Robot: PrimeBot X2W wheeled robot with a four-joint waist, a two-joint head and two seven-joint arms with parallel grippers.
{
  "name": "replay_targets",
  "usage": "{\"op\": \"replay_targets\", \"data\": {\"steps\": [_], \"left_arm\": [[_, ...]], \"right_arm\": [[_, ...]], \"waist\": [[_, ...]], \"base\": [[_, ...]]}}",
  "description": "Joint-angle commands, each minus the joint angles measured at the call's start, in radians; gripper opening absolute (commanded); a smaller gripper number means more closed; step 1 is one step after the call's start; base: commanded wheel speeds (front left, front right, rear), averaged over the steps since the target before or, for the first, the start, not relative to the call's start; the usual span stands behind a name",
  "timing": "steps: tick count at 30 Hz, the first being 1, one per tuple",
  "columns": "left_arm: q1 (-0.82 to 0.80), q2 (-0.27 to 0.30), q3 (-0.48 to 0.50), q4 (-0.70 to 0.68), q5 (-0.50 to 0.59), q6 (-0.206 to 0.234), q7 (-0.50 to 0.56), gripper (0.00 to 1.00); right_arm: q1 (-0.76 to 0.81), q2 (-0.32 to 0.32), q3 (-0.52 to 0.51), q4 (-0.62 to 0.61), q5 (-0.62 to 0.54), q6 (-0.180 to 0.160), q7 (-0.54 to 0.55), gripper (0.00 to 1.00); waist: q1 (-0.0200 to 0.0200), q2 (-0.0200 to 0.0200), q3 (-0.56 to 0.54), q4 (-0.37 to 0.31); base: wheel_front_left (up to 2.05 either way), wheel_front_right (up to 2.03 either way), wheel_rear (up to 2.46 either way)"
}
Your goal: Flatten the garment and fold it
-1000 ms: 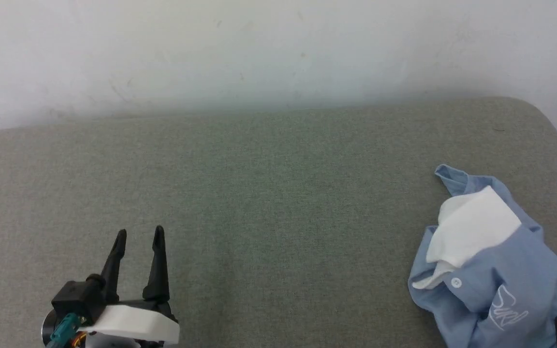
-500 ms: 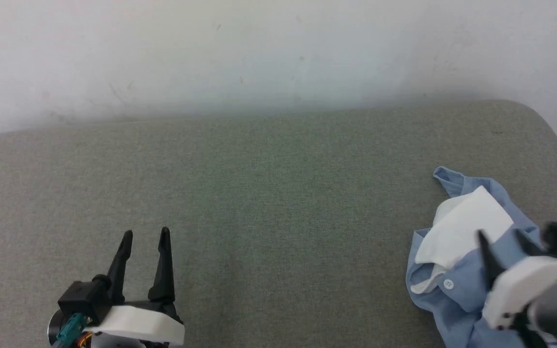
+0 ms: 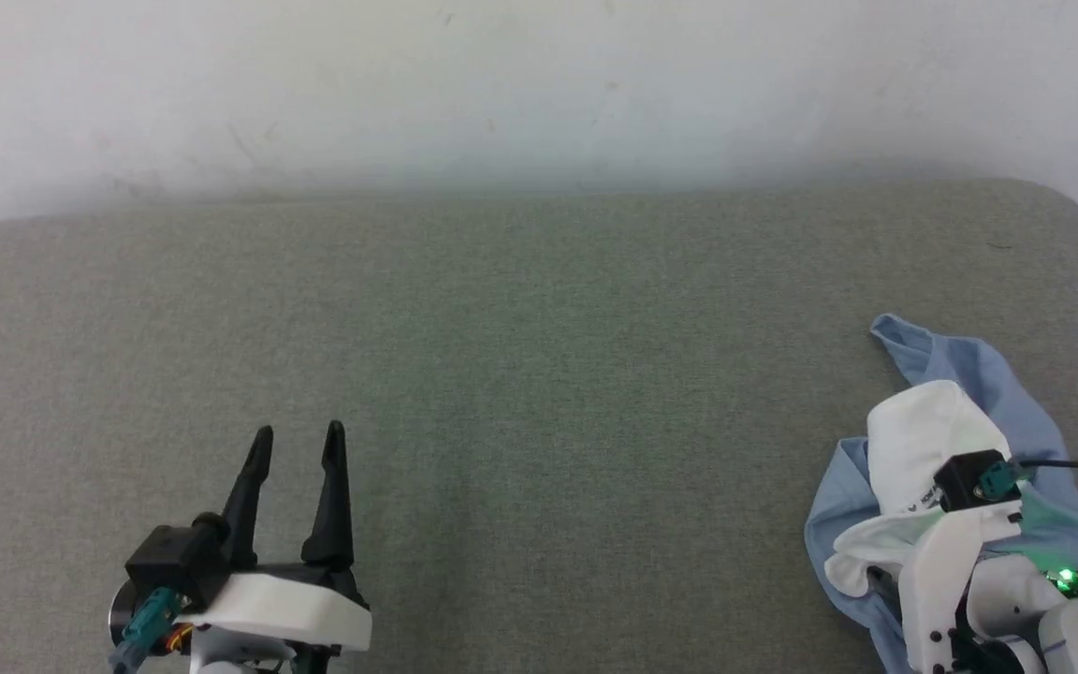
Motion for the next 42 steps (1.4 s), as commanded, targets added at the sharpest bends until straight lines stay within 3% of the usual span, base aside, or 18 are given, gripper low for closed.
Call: {"op": "replay_targets", "data": {"steps": [1, 2, 3, 6, 11, 17, 21, 27, 28, 29, 30, 36, 42], "left_arm": [[-0.017, -0.003, 0.001, 0.003, 0.008, -0.007, -0.005, 1.00], [-0.018, -0.003, 0.001, 0.003, 0.008, -0.008, -0.005, 1.00], [-0.019, -0.004, 0.002, 0.004, 0.008, -0.009, -0.005, 1.00], [-0.020, -0.005, 0.005, 0.008, 0.010, -0.010, -0.005, 1.00], [-0.019, -0.006, 0.008, 0.013, 0.018, -0.012, -0.005, 1.00], [-0.022, -0.006, 0.004, 0.017, 0.028, -0.014, -0.005, 1.00], [-0.029, -0.006, -0.001, 0.021, 0.032, -0.017, -0.005, 1.00], [-0.032, -0.008, -0.005, 0.026, 0.028, -0.016, -0.005, 1.00], [-0.032, -0.009, -0.005, 0.027, 0.026, -0.016, -0.005, 1.00], [-0.031, -0.009, -0.004, 0.029, 0.024, -0.015, -0.005, 1.00], [-0.030, -0.009, -0.002, 0.031, 0.022, -0.014, -0.005, 1.00], [-0.014, -0.011, 0.004, 0.038, 0.018, -0.010, -0.005, 1.00], [0.002, -0.011, 0.007, 0.054, 0.026, -0.007, -0.005, 1.00]], "right_arm": [[-0.008, 0.003, 0.008, 0.056, 0.003, -0.001, 0.014, 0.96], [-0.012, 0.009, 0.006, 0.080, 0.012, -0.001, 0.015, 0.45], [-0.016, 0.013, 0.009, 0.102, 0.021, -0.001, 0.016, 0.00], [-0.041, 0.021, 0.029, 0.135, 0.043, -0.001, -0.007, 0.00], [-0.108, 0.034, 0.059, 0.135, 0.043, -0.001, -0.153, 0.00], [-0.243, 0.121, 0.135, 0.145, 0.057, -0.001, -0.391, 0.00], [-0.300, 0.154, 0.294, 0.156, 0.107, -0.001, -0.473, 0.00], [-0.278, 0.161, 0.593, 0.196, 0.216, -0.001, -0.501, 0.00], [-0.267, 0.161, 0.635, 0.208, 0.233, -0.001, -0.502, 0.19], [-0.257, 0.161, 0.668, 0.221, 0.245, -0.001, -0.505, 0.53], [-0.250, 0.162, 0.693, 0.231, 0.251, -0.001, -0.517, 1.00], [-0.224, 0.158, 0.665, 0.202, 0.245, -0.001, -0.719, 1.00], [-0.130, 0.131, 0.481, 0.075, 0.159, -0.001, -0.865, 1.00]], "waist": [[0.0000, 0.0000, 0.007, 0.008], [0.0000, 0.0000, 0.008, 0.010], [0.0000, 0.0000, 0.009, 0.011], [0.0000, 0.0000, 0.006, 0.013], [0.0000, 0.0000, -0.004, 0.012], [0.0000, 0.0000, -0.016, 0.016], [0.0000, 0.0000, -0.018, 0.031], [0.0000, 0.0000, -0.011, 0.059], [0.0000, 0.0000, -0.009, 0.062], [0.0000, 0.0000, -0.009, 0.064], [0.0000, 0.0000, -0.008, 0.066], [0.0000, 0.0000, -0.016, 0.055], [0.0000, 0.0000, -0.050, 0.029]], "base": [[0.00, 0.00, 0.00], [0.00, 0.00, 0.00], [0.00, 0.00, 0.00], [0.00, 0.00, 0.00], [0.00, 0.00, 0.00], [0.00, 0.00, 0.00], [0.00, 0.00, 0.00], [0.00, 0.00, 0.00], [0.00, 0.00, 0.00], [0.00, 0.00, 0.00], [0.00, 0.00, 0.00], [0.00, 0.00, 0.00], [0.00, 0.00, 0.00]]}}
